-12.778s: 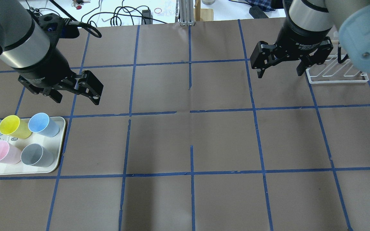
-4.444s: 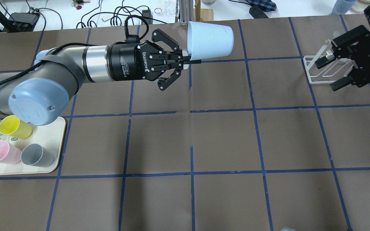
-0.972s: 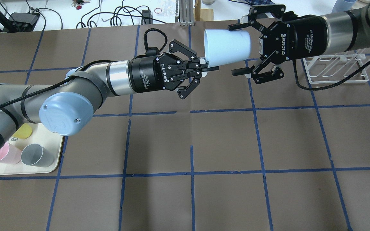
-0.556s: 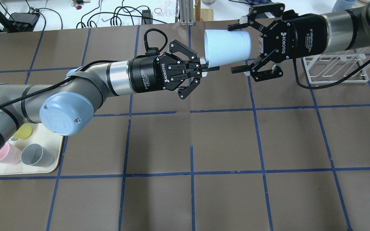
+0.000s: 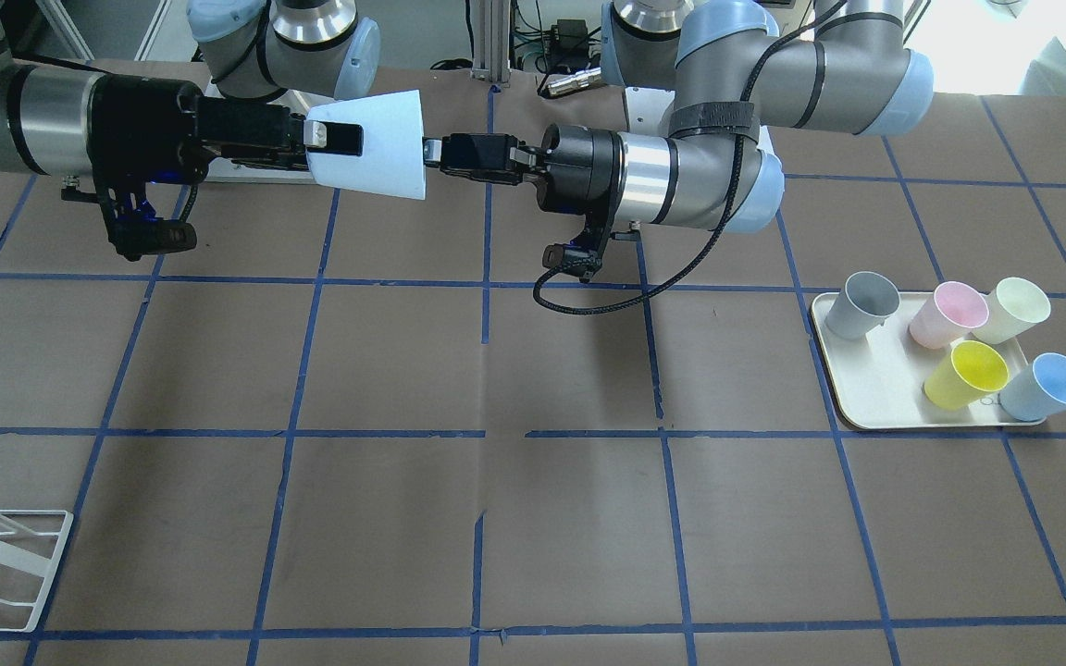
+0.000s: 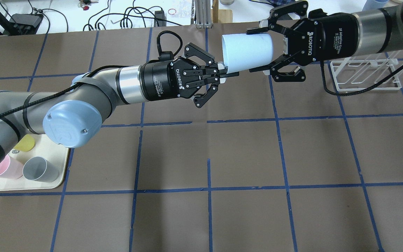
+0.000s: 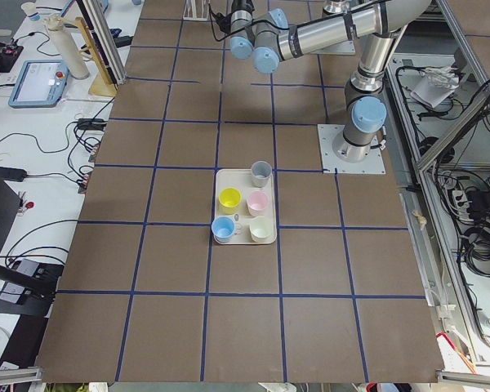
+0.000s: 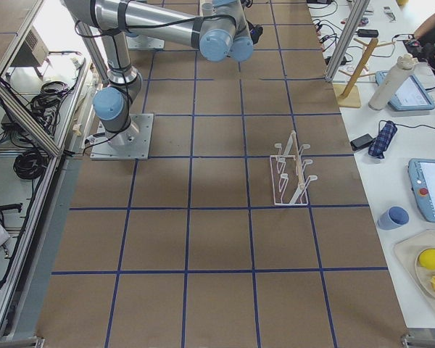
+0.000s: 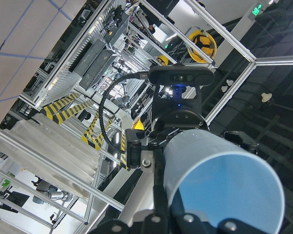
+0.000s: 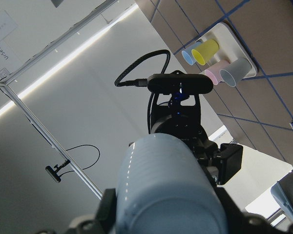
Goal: Transfer IKEA cup to right arm and place on rack
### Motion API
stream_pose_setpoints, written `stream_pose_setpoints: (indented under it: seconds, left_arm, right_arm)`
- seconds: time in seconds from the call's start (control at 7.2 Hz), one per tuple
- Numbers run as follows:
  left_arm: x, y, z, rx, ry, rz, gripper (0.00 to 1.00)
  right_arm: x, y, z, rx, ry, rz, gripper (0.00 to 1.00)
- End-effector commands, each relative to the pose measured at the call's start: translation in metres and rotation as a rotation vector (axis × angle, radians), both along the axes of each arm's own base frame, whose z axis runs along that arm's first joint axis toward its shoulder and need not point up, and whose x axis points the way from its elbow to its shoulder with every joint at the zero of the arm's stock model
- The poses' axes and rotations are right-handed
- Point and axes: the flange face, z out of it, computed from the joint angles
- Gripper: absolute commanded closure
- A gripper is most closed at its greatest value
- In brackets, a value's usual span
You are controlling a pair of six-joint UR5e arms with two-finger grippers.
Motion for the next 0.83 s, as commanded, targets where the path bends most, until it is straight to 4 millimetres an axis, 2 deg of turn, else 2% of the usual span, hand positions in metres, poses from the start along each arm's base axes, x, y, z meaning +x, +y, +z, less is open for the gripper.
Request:
stream_pose_setpoints:
  seconds: [0.0,0.14,0.28,0.42,0.56,0.69]
  left_arm:
    - [0.000,0.000,0.001,0.018,0.002,-0.001,0.26]
    - [0.005,-0.002,0.006,0.052,-0.001,0.002,0.07]
    - [0.014,-0.005,0.013,0.079,0.000,0.013,0.00]
    - [0.033,-0.015,0.011,0.079,-0.011,0.046,0.00]
    - [0.059,-0.023,0.004,0.079,-0.097,0.056,0.00]
    - [0.086,-0.027,0.003,0.105,-0.200,0.062,0.00]
  right_arm:
    - [-0.001,0.000,0.000,-0.003,0.001,-0.002,0.44]
    - [0.000,-0.001,0.002,-0.005,-0.003,-0.012,0.45]
    - [-0.001,-0.002,0.001,-0.006,-0.004,-0.015,0.45]
    - [-0.002,-0.004,0.002,-0.016,-0.001,-0.017,0.46]
    - [-0.004,-0.008,0.008,-0.025,0.012,-0.021,0.47]
    - [-0.008,-0.018,0.020,-0.060,0.056,-0.009,0.48]
